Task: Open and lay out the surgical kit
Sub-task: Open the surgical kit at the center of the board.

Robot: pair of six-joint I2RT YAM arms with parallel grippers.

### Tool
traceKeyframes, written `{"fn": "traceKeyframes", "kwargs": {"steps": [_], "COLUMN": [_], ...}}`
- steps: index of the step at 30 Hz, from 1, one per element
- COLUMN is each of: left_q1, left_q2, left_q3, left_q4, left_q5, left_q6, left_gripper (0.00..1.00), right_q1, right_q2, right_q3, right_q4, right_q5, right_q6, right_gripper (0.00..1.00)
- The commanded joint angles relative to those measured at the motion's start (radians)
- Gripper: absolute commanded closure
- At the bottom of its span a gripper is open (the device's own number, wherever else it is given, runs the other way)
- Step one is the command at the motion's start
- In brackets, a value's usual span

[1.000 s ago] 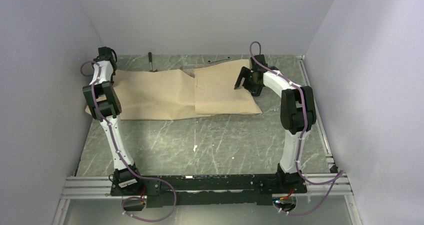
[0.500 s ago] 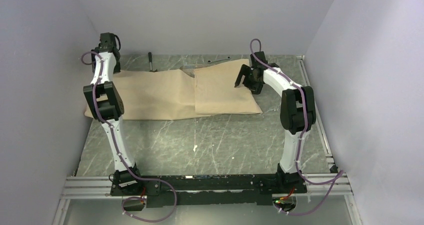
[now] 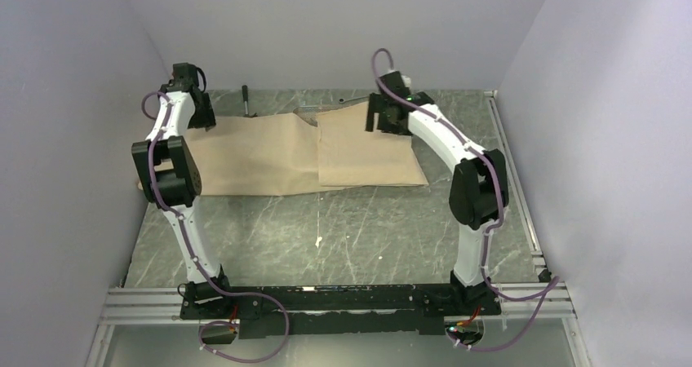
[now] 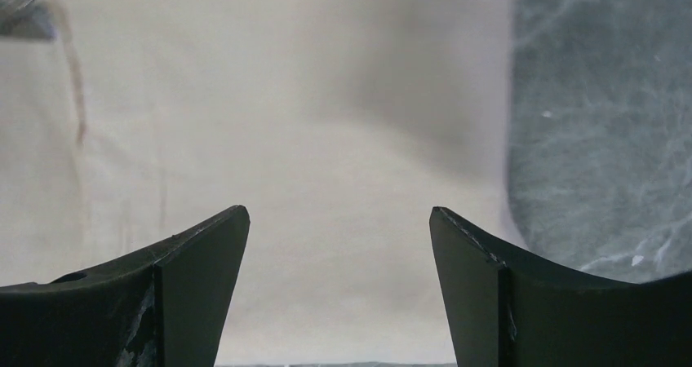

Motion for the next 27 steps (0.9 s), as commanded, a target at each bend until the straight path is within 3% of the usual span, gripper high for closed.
{"fn": "traceKeyframes", "kwargs": {"steps": [1, 7, 13, 20, 27], "left_q1": [0.005, 0.026, 0.056, 0.086, 0.097], "left_q2": [-0.089, -0.113, -0.118, -0.097, -0.068], "left_q3": [-0.170, -0.334, -0.402, -0.396, -0.357], "left_q4": [0.020, 0.055, 0.063, 0.041, 0.027], "left_q5": [0.113, 0.148, 0.186, 0.211, 0.215], "left_q6": [-0.146, -0.229, -0.313, -0.360, -0.351], "left_gripper": [0.23, 0.26, 0.26, 0.27, 0.27], "right_q1": [0.162, 0.363, 0.472, 0.531, 0.541], "right_q2": [-0.039, 0.026, 0.122, 0.225, 0.222], "right_q3": [0.048, 0.097, 0.155, 0.206, 0.174], "right_q4": [0.017, 0.033, 0.040, 0.008, -0.033], "right_q5": [0.120, 0.188, 0.258, 0.362, 0.392], "right_q6": [-0.154, -0.262, -0.314, -0.359, -0.375], "right_gripper": [0.14, 0.13, 0.11, 0.10, 0.12]}}
